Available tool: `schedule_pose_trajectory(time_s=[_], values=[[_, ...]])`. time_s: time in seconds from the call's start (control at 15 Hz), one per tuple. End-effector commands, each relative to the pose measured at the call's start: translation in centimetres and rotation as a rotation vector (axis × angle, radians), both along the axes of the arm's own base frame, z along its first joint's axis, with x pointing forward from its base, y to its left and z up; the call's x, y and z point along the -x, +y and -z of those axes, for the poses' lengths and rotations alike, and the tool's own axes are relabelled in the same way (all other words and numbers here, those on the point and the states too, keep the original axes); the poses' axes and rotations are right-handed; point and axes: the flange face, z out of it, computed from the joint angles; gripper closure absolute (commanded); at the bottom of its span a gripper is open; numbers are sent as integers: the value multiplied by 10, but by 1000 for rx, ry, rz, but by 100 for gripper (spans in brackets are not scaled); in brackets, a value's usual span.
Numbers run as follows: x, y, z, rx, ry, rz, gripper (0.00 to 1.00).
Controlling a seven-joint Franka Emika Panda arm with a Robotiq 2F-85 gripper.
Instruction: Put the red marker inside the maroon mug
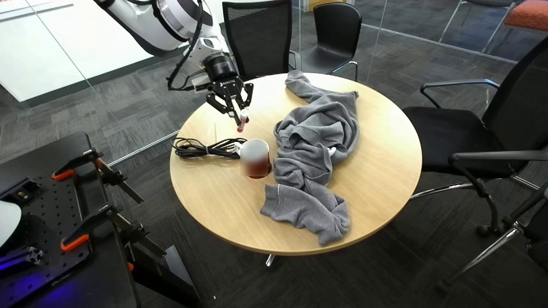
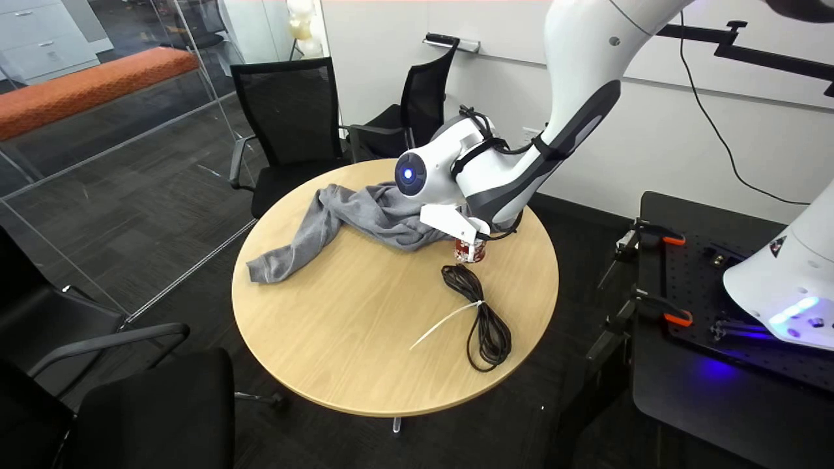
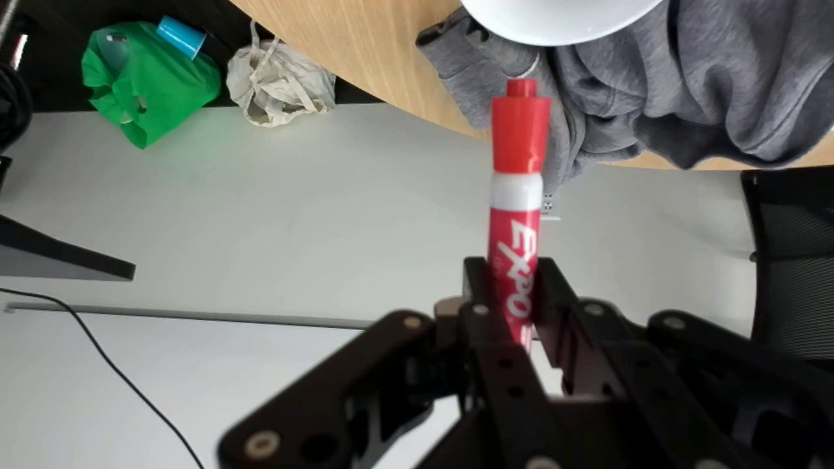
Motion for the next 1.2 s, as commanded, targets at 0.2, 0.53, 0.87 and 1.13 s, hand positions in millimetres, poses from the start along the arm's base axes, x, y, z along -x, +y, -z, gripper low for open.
schedule_pose_trajectory(time_s=[0.2, 0.53, 0.87, 1.13], values=[[-7, 2, 25, 26, 11, 0, 95], [-13, 4, 43, 33, 19, -7, 95], [-17, 1, 58, 58, 21, 8, 95], [-21, -1, 66, 75, 27, 19, 95]])
